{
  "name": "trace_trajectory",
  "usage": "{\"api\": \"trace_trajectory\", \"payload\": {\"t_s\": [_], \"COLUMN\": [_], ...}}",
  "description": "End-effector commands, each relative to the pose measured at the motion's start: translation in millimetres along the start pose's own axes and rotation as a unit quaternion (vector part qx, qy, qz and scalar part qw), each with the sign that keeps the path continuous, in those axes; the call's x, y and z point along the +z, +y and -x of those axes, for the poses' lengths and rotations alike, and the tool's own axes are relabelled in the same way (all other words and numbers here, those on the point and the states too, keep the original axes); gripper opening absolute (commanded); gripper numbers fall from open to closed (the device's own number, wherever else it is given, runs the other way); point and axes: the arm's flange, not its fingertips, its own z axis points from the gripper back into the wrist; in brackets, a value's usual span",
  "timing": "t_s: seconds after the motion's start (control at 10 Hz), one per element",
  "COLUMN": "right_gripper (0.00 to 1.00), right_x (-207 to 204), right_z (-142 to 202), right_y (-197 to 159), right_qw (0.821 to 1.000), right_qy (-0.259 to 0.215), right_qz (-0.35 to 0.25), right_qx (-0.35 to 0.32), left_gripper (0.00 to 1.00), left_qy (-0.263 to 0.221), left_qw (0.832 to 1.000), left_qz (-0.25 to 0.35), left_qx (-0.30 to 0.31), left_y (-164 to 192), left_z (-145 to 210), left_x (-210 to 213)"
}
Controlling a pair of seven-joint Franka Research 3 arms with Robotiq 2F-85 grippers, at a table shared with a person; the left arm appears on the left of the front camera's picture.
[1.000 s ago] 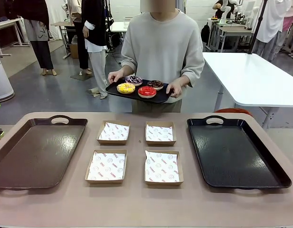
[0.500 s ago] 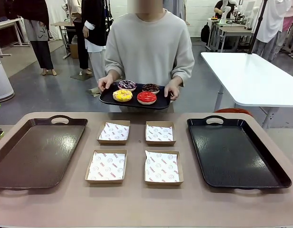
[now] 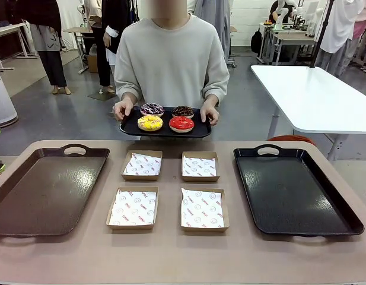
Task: Individually package the donuts and arrange them on the tray.
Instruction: Pick up one Paper togo box.
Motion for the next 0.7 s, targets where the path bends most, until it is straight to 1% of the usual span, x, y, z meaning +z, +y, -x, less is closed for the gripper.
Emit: {"api": "trace_trajectory", "payload": {"t_s": [0.0, 0.6], "right_gripper": [1.00, 1.00], "right_x": [2.0, 2.0], "right_z": [1.6, 1.6], "right_y": [-0.2, -0.2], "right_qw": [1.000, 1.000], "right_qy": [-0.003, -0.003], "right_qz": [-0.007, -0.007], "right_qx": [0.000, 0.000], "left_gripper": [1.00, 1.00], "left_qy": [-0.003, -0.003], "left_qw": [1.000, 1.000], "left_qz": [0.009, 0.009], "left_qx": [-0.001, -0.001], "left_y": [-1.4, -1.4], "left_z": [-0.5, -0.5], "left_x": [0.2, 0.2]}}
